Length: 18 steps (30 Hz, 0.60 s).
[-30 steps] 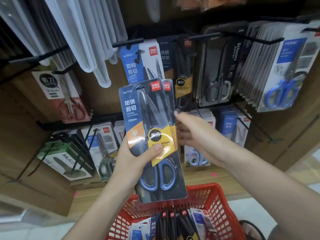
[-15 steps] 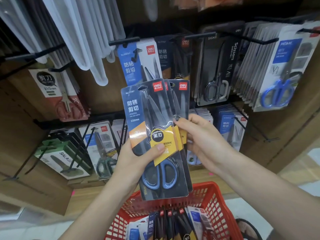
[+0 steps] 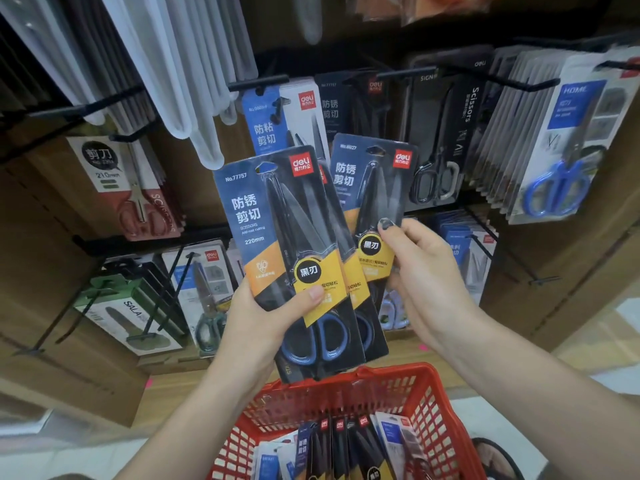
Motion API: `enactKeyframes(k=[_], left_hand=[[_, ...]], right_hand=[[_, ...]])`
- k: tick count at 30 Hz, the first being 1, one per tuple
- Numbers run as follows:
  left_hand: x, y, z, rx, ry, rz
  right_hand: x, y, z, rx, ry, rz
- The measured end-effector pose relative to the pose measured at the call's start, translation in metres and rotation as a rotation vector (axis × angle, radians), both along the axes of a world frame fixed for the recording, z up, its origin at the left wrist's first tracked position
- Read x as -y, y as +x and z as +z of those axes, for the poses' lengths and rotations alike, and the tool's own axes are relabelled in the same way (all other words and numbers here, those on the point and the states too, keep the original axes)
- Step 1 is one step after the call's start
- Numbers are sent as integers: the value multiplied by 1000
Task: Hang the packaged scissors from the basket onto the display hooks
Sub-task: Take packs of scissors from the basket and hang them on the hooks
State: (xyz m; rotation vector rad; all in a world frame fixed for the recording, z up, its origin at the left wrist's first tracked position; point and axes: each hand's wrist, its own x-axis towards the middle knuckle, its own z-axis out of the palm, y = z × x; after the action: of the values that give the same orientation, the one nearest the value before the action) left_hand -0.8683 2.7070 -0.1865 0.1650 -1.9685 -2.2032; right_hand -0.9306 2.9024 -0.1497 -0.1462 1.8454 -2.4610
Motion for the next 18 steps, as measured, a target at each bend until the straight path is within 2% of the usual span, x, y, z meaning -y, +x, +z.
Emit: enactKeyframes(k=[4,9,18], left_hand=[[2,-1,2,-15,7,29],[15,-4,5,-28,14,101],[24,-7,8,-36,-18,129]], right_hand=[[-8,-4,5,-48,25,-110],[-23,-5,12,-256,213,-287],[-27,7,17,-401,266,-274]])
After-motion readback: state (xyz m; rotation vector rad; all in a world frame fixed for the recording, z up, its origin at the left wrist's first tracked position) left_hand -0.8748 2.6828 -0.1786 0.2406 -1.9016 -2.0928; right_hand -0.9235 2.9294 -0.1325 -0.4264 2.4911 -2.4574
